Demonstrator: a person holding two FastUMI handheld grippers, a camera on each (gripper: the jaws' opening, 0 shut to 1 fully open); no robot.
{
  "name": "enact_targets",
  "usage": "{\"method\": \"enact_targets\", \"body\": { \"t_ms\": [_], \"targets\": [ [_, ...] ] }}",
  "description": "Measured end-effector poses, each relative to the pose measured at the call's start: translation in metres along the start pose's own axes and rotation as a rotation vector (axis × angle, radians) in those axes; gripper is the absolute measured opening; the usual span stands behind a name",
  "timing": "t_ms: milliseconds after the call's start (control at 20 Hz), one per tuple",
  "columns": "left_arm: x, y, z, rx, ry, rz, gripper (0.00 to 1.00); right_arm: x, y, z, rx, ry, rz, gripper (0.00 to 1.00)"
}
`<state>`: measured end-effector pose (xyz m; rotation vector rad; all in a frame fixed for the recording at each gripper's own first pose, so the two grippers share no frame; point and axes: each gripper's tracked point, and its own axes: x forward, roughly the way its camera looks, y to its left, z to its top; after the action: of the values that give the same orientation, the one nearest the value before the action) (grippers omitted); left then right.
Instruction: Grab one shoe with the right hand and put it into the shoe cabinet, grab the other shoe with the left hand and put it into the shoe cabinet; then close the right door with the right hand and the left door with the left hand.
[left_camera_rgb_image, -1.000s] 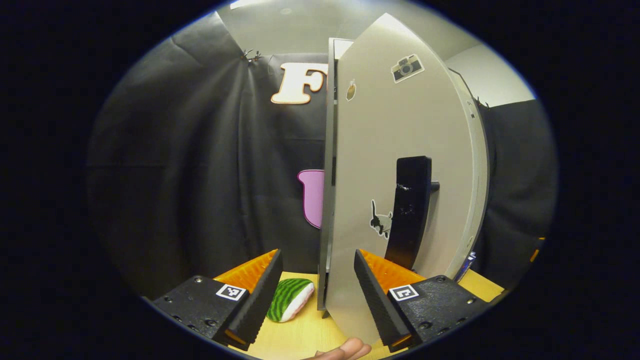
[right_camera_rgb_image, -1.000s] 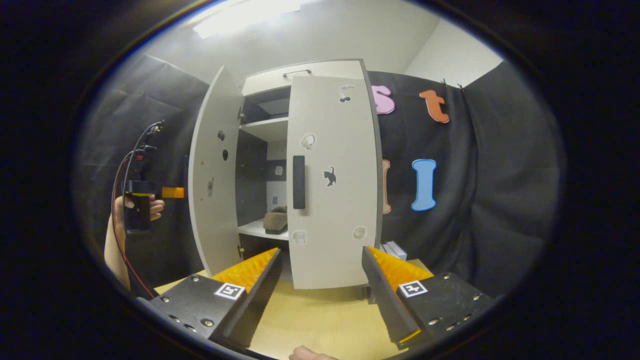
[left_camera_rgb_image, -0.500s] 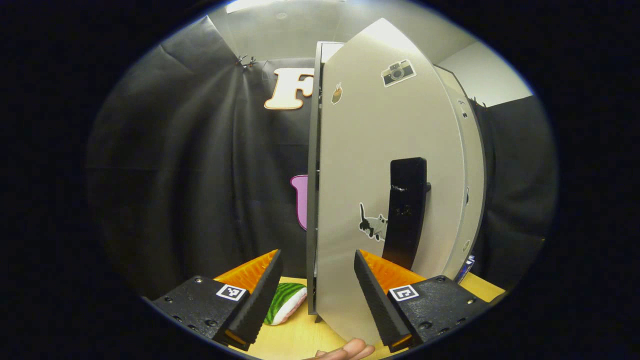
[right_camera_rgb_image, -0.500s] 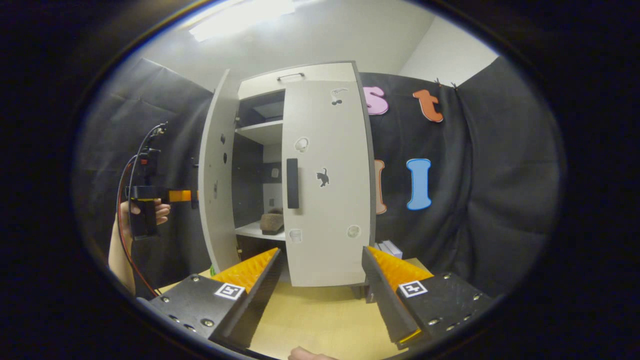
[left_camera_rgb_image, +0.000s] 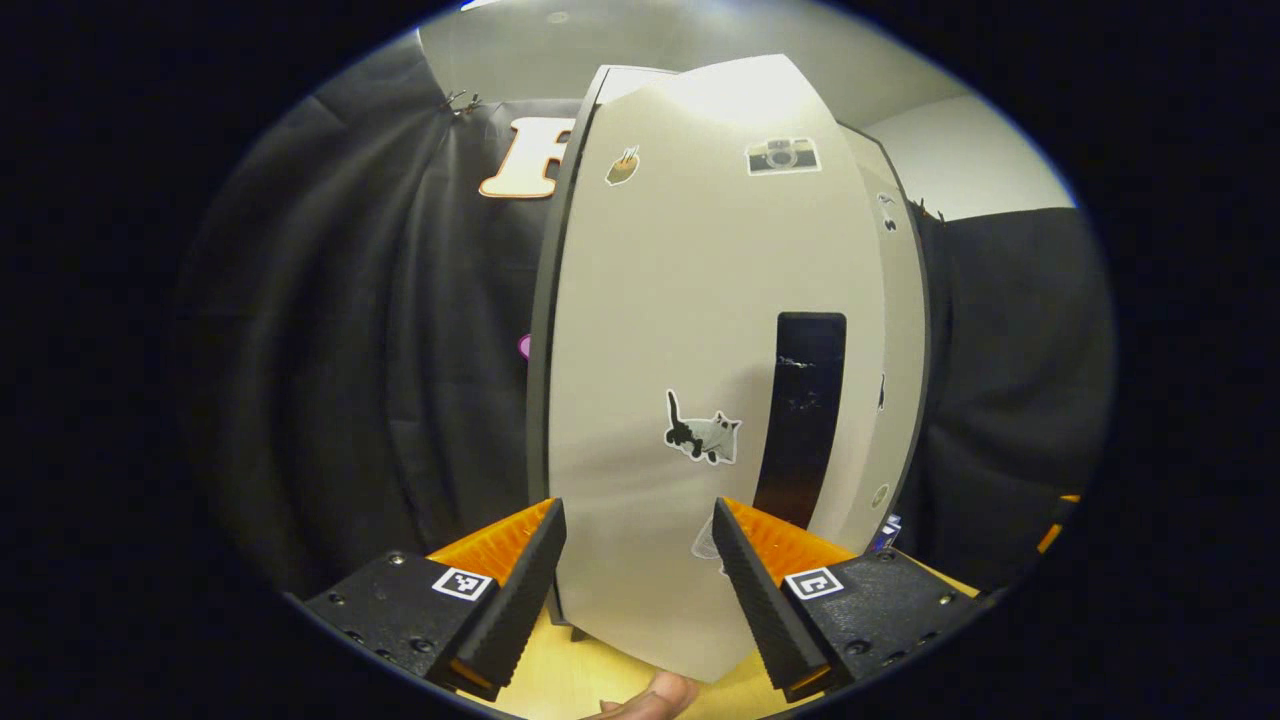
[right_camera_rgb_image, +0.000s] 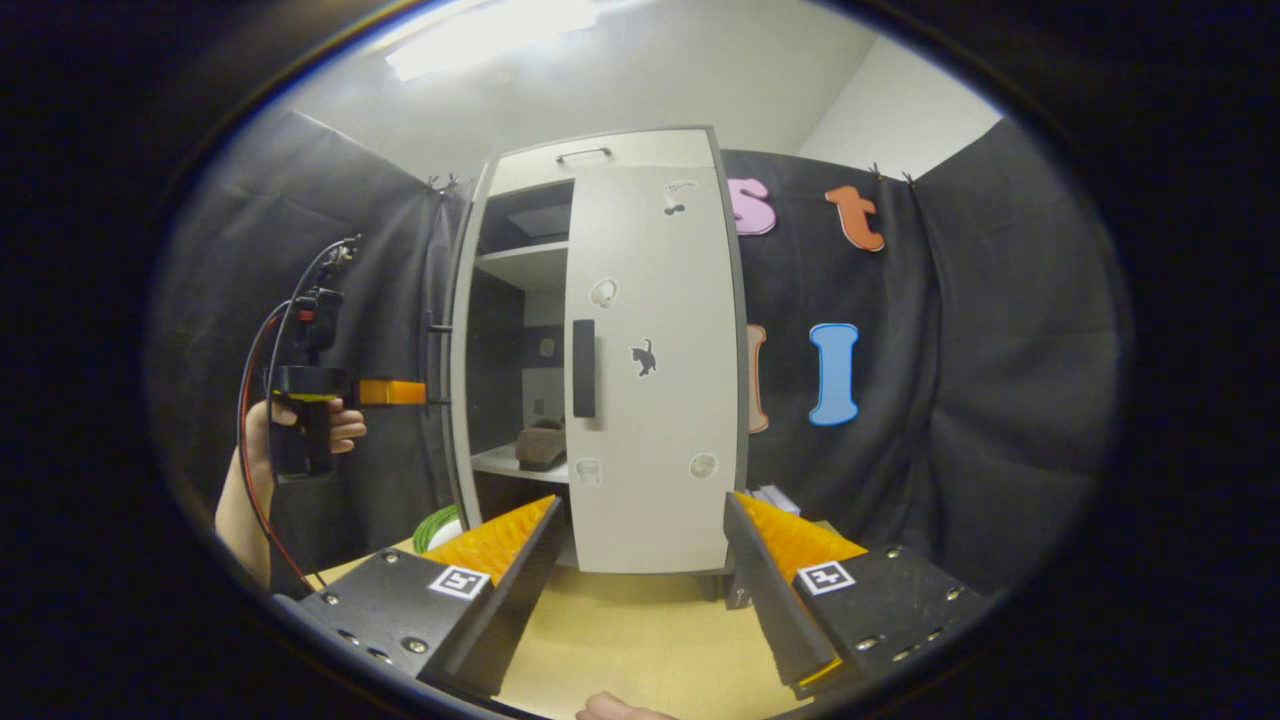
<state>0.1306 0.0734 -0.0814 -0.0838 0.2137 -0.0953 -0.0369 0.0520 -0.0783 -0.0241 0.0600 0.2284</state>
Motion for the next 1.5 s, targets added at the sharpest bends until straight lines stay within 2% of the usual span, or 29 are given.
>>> {"method": "enact_targets", "body": {
  "t_ms": [150, 250, 450, 500, 650, 900, 1100, 1250, 1500],
  "targets": [
    [0.0, 0.003, -0.007, 0.037, 0.015, 0.023, 0.92, -0.003, -0.001, 0.0, 0.002, -0.002, 0.001, 0.94],
    [-0.001, -0.001, -0.006, 0.066, -0.008, 0.008, 0.9, -0.003, 0.0, -0.002, 0.006, -0.003, 0.005, 0.96],
    [-0.01, 0.005, -0.005, 0.097, -0.036, 0.035, 0.96, -0.004, 0.0, -0.006, 0.008, 0.001, 0.002, 0.96],
    [-0.015, 0.006, -0.007, 0.097, -0.031, 0.042, 0.99, -0.003, 0.0, -0.006, 0.009, 0.003, 0.003, 0.94],
    [-0.028, 0.01, -0.011, 0.113, -0.01, 0.067, 1.0, -0.003, 0.003, -0.006, 0.008, 0.003, 0.001, 0.96],
    [-0.056, 0.001, -0.015, 0.119, -0.001, 0.065, 1.0, -0.001, 0.005, -0.003, 0.008, -0.002, -0.003, 0.96],
    [-0.083, -0.015, -0.001, 0.14, -0.063, 0.038, 0.99, -0.003, 0.01, -0.001, -0.003, -0.012, -0.001, 0.96],
    [-0.1, -0.016, 0.008, 0.17, -0.105, 0.055, 0.98, -0.007, 0.015, 0.002, -0.014, -0.02, 0.005, 0.96],
    [-0.126, -0.021, 0.012, 0.18, -0.104, 0.098, 1.0, -0.017, 0.021, 0.024, -0.004, -0.067, 0.014, 0.96]
  ]
}}
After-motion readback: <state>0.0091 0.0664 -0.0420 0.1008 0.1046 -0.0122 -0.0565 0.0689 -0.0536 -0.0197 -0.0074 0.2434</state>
